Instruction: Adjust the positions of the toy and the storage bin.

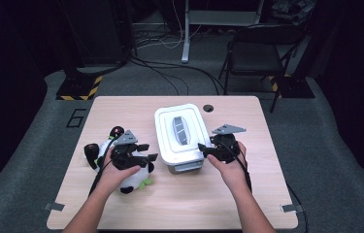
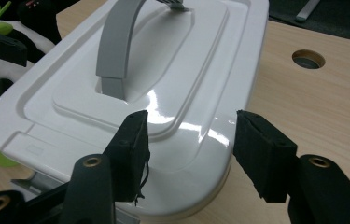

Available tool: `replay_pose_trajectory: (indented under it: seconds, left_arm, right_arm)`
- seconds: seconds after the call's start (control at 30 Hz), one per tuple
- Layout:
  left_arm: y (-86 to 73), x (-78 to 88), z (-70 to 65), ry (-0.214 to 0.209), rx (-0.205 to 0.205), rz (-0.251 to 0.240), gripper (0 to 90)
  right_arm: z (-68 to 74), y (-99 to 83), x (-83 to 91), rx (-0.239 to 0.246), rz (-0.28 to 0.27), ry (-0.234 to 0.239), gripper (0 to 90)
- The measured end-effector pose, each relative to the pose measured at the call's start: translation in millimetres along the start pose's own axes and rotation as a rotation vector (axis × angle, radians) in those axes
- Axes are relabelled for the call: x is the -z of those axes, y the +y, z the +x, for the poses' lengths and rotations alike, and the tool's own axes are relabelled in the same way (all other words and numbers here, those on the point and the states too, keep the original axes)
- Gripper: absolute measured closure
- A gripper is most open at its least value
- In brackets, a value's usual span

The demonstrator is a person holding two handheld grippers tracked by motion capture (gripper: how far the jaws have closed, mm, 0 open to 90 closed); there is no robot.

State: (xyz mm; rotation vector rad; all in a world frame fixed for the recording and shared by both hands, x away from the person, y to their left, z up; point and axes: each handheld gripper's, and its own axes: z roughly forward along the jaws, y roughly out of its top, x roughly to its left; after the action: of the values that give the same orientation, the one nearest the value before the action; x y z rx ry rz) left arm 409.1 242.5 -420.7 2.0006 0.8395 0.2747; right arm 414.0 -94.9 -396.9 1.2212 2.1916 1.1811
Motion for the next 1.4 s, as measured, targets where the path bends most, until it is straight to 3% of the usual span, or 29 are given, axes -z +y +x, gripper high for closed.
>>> replay_pose_trajectory:
  seconds: [0.13,0.37,0.6,0.93,1.1,1.23,1.4]
  left_arm:
    - [-7.5,19.2,13.7,0.045,0.017,-0.01,42.6]
    - [-21.4,46.3,26.2,0.099,0.044,-0.026,42.7]
    - [-33.8,62.5,39.4,0.14,0.081,-0.042,42.6]
    - [-46.0,73.5,43.7,0.172,0.113,-0.053,42.5]
    - [-49.2,74.7,44.4,0.175,0.121,-0.05,42.5]
    - [-50.6,75.6,45.1,0.179,0.126,-0.053,42.5]
    - [-50.9,75.8,46.1,0.18,0.129,-0.055,42.5]
  right_arm:
    - [6.8,5.7,-1.7,0.013,-0.007,0.013,43.4]
    - [20.4,15.0,-9.1,0.033,-0.007,0.037,42.8]
    - [29.8,22.5,-16.2,0.047,-0.004,0.056,41.9]
    - [39.3,30.8,-40.3,0.062,0.022,0.051,43.4]
    - [41.7,31.9,-50.8,0.09,0.027,0.016,51.7]
    - [43.0,32.4,-52.2,0.098,0.03,0.04,63.0]
    - [43.9,31.3,-49.8,0.092,0.035,0.049,64.9]
